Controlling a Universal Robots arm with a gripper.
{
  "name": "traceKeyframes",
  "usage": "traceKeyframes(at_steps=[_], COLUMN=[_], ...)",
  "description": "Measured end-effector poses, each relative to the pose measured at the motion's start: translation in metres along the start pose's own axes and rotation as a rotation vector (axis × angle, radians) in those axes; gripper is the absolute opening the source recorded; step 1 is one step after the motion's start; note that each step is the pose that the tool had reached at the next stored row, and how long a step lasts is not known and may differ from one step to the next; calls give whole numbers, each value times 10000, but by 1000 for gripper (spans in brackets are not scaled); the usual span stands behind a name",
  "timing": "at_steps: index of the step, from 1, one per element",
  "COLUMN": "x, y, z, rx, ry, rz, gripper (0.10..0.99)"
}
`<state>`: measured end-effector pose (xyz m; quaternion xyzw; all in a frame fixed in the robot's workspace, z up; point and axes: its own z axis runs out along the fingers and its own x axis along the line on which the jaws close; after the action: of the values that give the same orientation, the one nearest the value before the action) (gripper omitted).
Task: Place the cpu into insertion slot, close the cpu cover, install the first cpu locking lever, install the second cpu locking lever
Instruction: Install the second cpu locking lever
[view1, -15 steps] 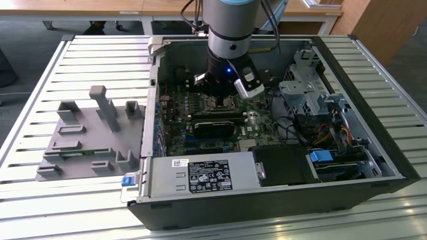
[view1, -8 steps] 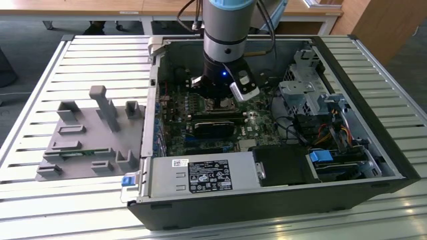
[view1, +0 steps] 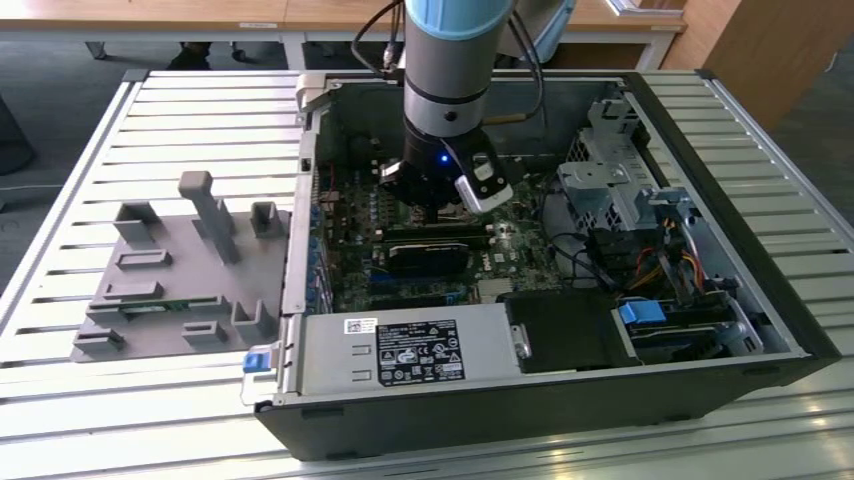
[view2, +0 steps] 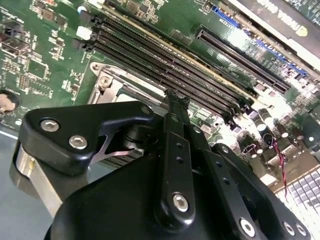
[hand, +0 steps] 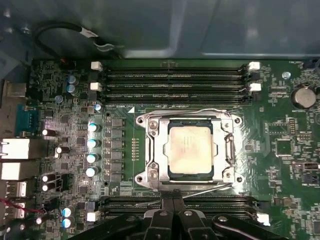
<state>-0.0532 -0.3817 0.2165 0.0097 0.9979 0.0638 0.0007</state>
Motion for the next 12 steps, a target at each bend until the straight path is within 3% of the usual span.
traceKeyframes(at_steps=[5, 12], x=[18, 83], y=[-32, -79], z=[5, 11], rx=[-265, -499], ry=[4, 9], rz=[0, 1], gripper=[122, 122])
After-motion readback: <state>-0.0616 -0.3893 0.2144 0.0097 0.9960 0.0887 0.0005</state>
